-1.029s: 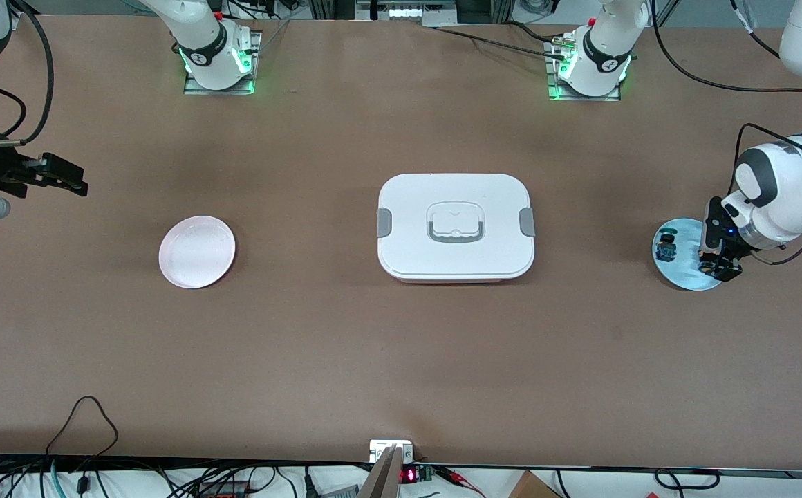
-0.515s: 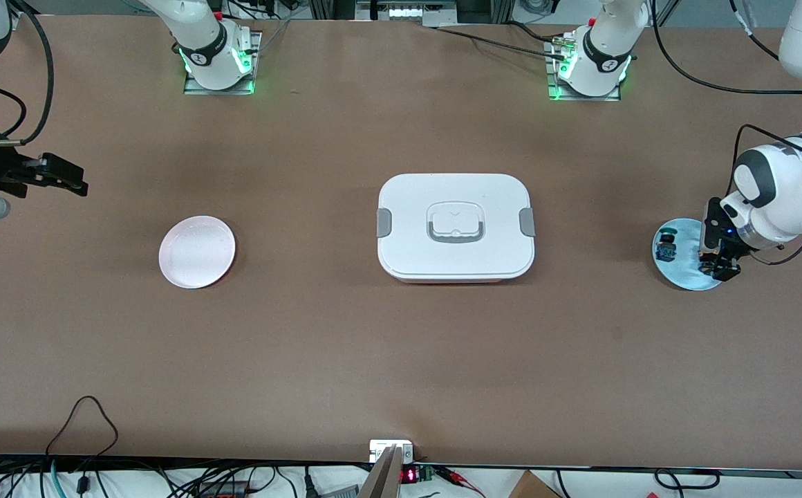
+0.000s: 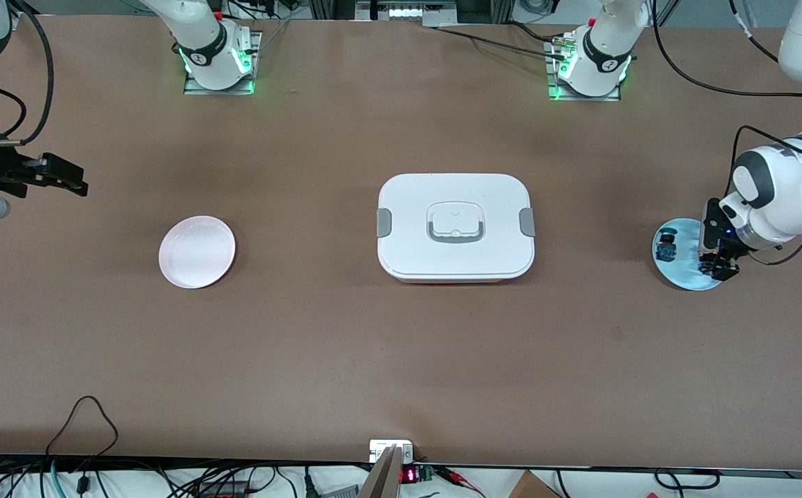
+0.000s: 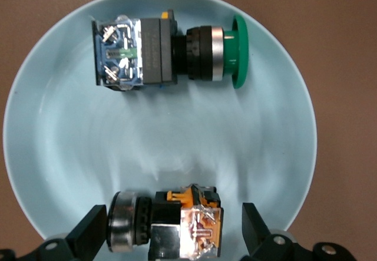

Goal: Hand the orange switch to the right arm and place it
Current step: 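Close the left gripper on the orange switch body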

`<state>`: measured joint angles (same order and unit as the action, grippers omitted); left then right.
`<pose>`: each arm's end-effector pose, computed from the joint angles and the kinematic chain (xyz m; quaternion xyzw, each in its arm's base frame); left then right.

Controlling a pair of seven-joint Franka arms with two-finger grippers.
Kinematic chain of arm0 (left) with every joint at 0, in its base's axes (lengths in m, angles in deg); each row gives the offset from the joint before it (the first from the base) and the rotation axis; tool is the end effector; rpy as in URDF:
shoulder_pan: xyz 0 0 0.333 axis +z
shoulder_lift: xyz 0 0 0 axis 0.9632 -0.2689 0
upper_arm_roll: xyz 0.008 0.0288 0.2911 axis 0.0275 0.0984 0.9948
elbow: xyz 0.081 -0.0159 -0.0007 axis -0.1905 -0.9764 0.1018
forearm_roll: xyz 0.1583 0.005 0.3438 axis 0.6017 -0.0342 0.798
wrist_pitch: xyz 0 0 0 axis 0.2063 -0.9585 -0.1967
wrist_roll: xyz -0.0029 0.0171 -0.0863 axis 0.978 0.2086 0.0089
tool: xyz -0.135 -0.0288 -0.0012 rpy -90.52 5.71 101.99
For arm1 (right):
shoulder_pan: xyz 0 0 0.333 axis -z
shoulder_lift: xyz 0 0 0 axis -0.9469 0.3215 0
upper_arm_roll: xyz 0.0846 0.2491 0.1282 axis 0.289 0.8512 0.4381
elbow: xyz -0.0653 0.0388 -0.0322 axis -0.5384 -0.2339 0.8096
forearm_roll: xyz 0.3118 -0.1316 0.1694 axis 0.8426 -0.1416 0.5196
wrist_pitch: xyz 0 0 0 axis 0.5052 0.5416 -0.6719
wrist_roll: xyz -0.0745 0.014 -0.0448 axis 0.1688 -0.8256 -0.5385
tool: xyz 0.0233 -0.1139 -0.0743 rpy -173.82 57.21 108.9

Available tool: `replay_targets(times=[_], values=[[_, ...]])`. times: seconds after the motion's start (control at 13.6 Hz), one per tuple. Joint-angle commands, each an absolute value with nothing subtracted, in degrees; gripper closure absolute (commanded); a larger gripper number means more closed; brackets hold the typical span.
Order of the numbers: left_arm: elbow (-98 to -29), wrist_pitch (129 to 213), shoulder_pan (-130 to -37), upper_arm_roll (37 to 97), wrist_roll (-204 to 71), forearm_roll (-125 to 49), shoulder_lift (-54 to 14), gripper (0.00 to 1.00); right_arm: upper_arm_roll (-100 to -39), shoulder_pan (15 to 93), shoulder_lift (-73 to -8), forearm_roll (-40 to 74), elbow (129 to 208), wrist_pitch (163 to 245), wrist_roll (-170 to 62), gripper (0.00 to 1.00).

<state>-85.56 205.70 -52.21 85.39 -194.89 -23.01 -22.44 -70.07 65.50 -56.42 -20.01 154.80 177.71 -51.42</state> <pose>0.5186 0.2095 0.1371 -0.6095 0.7923 0.0185 0.0214 0.5716 0.0011 0.5323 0.9991 0.0214 -0.0351 0.0104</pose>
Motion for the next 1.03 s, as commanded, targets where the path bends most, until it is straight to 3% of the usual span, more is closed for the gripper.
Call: replay_targets(times=[0.0,0.59,0.81,0.96], values=[[-84.56,205.91,-51.46,84.50,-196.26,-23.67,-23.14,0.07,-70.04,65.45,-56.81,-20.21,154.90,177.85,-51.46,0.00],[-83.16,205.91,-51.46,84.24,-198.44,-23.67,-23.23,0.83,-70.30,65.71,-56.81,-20.29,154.90,177.85,-51.46,0.00],[-82.89,205.91,-51.28,83.80,-198.72,-23.67,-23.49,1.00,-70.21,65.45,-56.81,-20.21,154.90,178.29,-51.46,0.00],[-82.89,205.74,-51.02,83.62,-198.63,-24.72,-23.40,1.00,-70.21,65.45,-56.72,-20.21,154.99,179.78,-51.37,0.00]])
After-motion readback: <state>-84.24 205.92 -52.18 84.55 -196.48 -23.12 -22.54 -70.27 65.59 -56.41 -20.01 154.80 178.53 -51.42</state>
